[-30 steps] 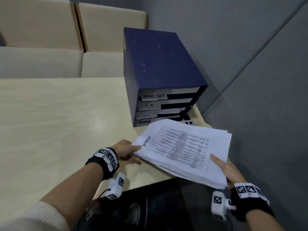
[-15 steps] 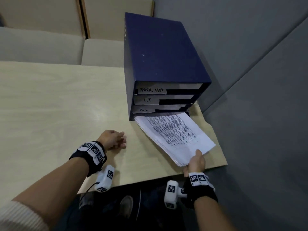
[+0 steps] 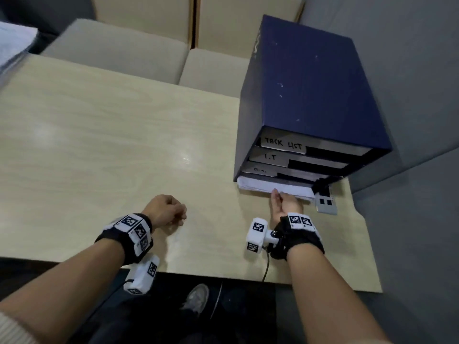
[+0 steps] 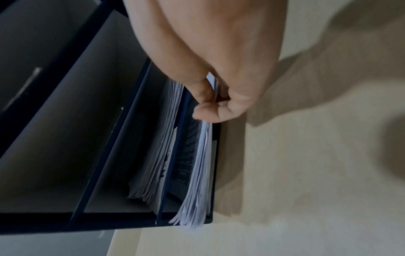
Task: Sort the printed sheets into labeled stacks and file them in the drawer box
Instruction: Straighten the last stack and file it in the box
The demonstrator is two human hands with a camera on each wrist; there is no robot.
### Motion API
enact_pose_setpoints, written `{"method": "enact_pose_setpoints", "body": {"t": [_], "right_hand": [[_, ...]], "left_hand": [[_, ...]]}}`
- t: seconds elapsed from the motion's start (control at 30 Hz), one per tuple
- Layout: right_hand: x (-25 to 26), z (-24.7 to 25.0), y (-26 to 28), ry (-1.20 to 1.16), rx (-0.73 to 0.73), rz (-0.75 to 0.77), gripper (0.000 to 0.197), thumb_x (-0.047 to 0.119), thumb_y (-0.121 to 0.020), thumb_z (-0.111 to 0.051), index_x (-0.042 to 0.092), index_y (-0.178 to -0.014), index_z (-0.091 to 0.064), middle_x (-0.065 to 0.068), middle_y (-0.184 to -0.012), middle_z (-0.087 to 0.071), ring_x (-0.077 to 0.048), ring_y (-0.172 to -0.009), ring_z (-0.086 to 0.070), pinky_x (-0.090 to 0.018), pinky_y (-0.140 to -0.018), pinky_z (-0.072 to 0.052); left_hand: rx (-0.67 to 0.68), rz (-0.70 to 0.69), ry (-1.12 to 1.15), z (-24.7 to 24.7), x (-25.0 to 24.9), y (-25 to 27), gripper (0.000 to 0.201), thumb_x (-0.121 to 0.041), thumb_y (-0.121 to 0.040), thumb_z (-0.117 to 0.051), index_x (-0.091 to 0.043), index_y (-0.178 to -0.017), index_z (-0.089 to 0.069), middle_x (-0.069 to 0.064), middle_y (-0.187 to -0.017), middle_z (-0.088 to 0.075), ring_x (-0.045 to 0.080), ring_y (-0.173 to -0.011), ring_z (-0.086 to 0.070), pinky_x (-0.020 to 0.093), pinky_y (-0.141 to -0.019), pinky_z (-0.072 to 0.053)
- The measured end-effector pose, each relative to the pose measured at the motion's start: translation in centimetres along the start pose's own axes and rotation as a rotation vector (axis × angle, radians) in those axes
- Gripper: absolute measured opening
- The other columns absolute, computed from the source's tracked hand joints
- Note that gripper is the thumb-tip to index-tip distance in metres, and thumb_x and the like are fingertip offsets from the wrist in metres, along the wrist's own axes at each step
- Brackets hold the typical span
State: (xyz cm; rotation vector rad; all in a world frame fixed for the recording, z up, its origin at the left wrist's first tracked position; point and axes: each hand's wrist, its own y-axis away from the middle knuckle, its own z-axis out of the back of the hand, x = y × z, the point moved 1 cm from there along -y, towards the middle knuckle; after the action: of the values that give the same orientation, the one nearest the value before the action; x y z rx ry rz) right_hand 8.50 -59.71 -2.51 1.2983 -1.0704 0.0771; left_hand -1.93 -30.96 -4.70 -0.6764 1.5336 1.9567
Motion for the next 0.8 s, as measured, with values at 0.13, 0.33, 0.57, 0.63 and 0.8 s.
{"method": "enact_pose_setpoints", "body": {"t": [0.13,0.33,0.57,0.63,0.8], "right_hand": [[-1.1,-1.9,-0.3,0.006,0.132,0.029,0.034,-0.012,-0.099,-0.031,-0.006,-0.125,-0.051,-0.025,-0.125,-0.052,-0.033,-0.124,-0.052,-0.046,-0.108,-0.041],[-4.0,-4.1,1.9,0.524,0.246,0.067,0.018,-0.002,-0.094,-0.052,0.001,-0.100,-0.069,-0.011,-0.087,-0.070,-0.020,-0.073,-0.065,-0.027,-0.064,-0.052],[-10.1,-10.9,6.1,0.655,0.380,0.089,0.018,0.003,-0.097,-0.050,0.004,-0.098,-0.067,-0.009,-0.083,-0.070,-0.017,-0.067,-0.064,-0.021,-0.055,-0.045],[-12.2,-13.7,7.7,0.683,0.410,0.088,0.016,0.002,-0.097,-0.050,0.004,-0.097,-0.066,-0.011,-0.082,-0.069,-0.017,-0.064,-0.063,-0.022,-0.053,-0.044],[-18.4,-22.8,12.7,0.812,0.490,0.104,0.015,0.000,-0.095,-0.051,0.003,-0.093,-0.065,-0.012,-0.078,-0.067,-0.018,-0.059,-0.063,-0.023,-0.051,-0.047]], "left_hand": [[0.034,0.007,0.012,0.3,0.5,0.4,0.014,-0.011,-0.098,-0.058,0.002,-0.098,-0.061,0.020,-0.090,-0.074,0.023,-0.065,-0.067,0.023,-0.048,-0.047],[0.065,-0.007,0.004,3.1,0.3,0.3,0.018,-0.012,-0.097,-0.059,0.006,-0.102,-0.061,0.017,-0.087,-0.072,0.021,-0.062,-0.066,0.019,-0.045,-0.046],[-0.040,-0.074,0.078,14.1,0.5,-0.5,0.022,-0.008,-0.099,-0.057,0.012,-0.105,-0.059,0.031,-0.101,-0.070,0.029,-0.069,-0.066,0.022,-0.050,-0.053],[-0.088,-0.093,0.101,18.7,1.0,-0.6,0.016,-0.008,-0.099,-0.056,0.008,-0.102,-0.059,0.030,-0.101,-0.070,0.031,-0.071,-0.066,0.021,-0.047,-0.051],[-0.258,-0.187,0.017,32.2,3.9,-0.8,0.012,-0.010,-0.097,-0.060,0.001,-0.094,-0.062,0.018,-0.090,-0.074,0.028,-0.071,-0.070,0.022,-0.054,-0.051]]}}
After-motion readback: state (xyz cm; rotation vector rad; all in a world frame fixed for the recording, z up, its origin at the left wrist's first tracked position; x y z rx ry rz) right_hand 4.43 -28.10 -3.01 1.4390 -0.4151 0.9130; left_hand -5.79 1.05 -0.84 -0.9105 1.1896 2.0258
